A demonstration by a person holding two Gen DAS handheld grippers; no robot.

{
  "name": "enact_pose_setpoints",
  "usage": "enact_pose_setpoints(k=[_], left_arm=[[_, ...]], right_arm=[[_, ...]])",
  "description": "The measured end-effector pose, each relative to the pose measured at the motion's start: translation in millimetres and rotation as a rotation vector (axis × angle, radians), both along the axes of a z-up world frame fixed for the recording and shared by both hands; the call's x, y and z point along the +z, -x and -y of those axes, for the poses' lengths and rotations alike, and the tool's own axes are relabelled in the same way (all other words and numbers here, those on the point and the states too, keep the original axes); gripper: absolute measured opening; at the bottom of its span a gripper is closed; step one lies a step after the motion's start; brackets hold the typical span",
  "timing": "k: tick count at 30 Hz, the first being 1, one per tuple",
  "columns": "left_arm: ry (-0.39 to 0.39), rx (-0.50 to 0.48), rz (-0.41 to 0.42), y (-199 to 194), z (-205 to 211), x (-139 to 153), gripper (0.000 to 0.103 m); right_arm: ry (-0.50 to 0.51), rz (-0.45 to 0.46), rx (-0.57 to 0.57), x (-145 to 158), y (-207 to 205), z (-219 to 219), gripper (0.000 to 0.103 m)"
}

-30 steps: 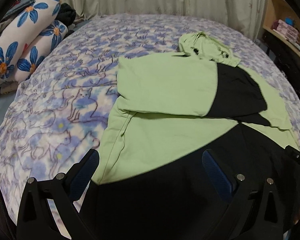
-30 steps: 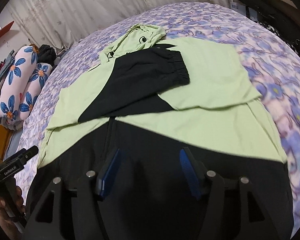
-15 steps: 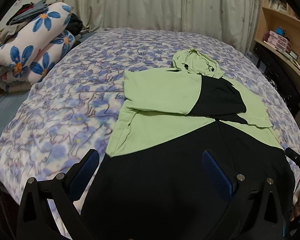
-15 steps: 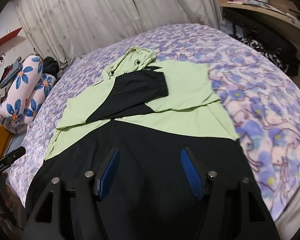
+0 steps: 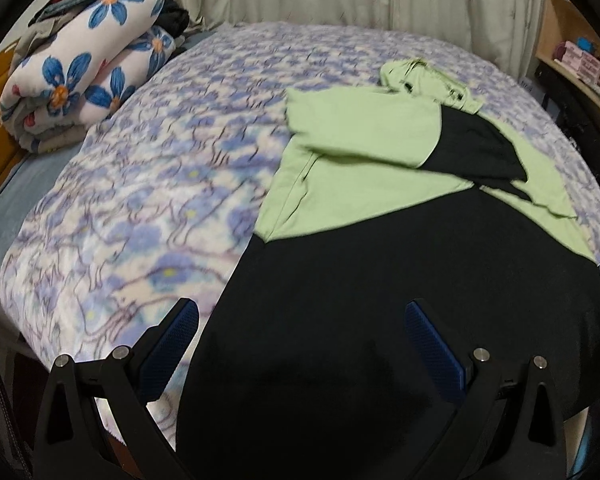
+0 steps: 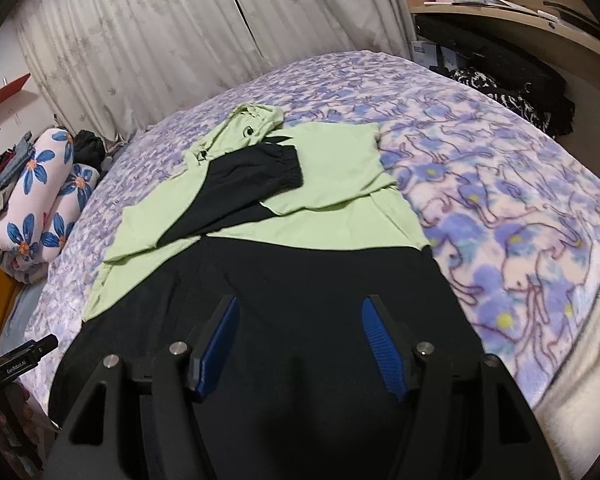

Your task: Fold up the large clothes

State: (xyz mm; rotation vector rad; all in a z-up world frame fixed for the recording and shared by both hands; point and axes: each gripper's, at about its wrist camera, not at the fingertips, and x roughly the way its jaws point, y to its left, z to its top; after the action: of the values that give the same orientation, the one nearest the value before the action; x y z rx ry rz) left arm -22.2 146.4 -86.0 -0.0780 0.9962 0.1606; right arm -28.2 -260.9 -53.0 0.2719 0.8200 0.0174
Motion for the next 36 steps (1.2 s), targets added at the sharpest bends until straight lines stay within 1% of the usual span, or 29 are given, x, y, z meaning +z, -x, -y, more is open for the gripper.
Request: enact_pose_setpoints(k=[4, 9, 12, 13, 16, 22, 24, 25, 26, 30, 33, 36], left_arm=[[0.022, 0.023, -0.057, 5.2, -16.7, -20.4, 0.102], [0.101, 0.048, -0.142, 12.0, -42.6, -49.5, 0.102], [0.143, 0.047, -0.14, 14.3, -50.6, -55.2, 0.102], [0.146, 0.045, -0.137, 14.8, -51.0, -56.0, 0.102], [0.14, 0.031, -0.136, 12.5, -50.2, -59.0, 0.102], [0.157, 0.013, -0.144, 2.8, -51.5, -64.8, 0.102], [0.165, 0.004, -0.147, -0.1, -52.6, -67.2, 0.102], [0.171, -0.003, -0.147, -1.2, -52.9, -68.3, 0.102], [0.176, -0.014, -0.146, -2.3, -53.6, -69.8, 0.102], [0.199, -0.059, -0.144, -4.2, -56.3, -73.0, 0.102], [0.205, -0.084, -0.137, -3.7, -57.3, -73.9, 0.101], [0.204, -0.096, -0.127, -2.4, -55.6, -72.5, 0.095]], right_arm=[[0.044, -0.034, -0.015, -5.2, 8.9, 13.3, 0.064], [0.1, -0.091, -0.058, -15.6, 19.0, 38.0, 0.064], [0.128, -0.141, -0.095, -25.2, 22.1, 54.7, 0.064], [0.117, -0.168, -0.106, -30.3, 22.6, 62.8, 0.064], [0.102, -0.213, -0.115, -40.1, 25.0, 72.9, 0.064], [0.147, -0.234, -0.063, -48.0, 25.7, 67.5, 0.063], [0.165, -0.242, -0.024, -50.5, 23.4, 62.0, 0.056], [0.161, -0.246, 0.003, -51.6, 22.1, 59.6, 0.045], [0.132, -0.254, 0.034, -53.4, 20.8, 58.3, 0.032], [0.118, -0.261, 0.061, -56.5, 18.5, 57.7, 0.023], [0.092, -0.263, 0.061, -60.5, 17.9, 61.1, 0.022], [0.096, -0.26, 0.066, -61.2, 17.7, 59.4, 0.02]])
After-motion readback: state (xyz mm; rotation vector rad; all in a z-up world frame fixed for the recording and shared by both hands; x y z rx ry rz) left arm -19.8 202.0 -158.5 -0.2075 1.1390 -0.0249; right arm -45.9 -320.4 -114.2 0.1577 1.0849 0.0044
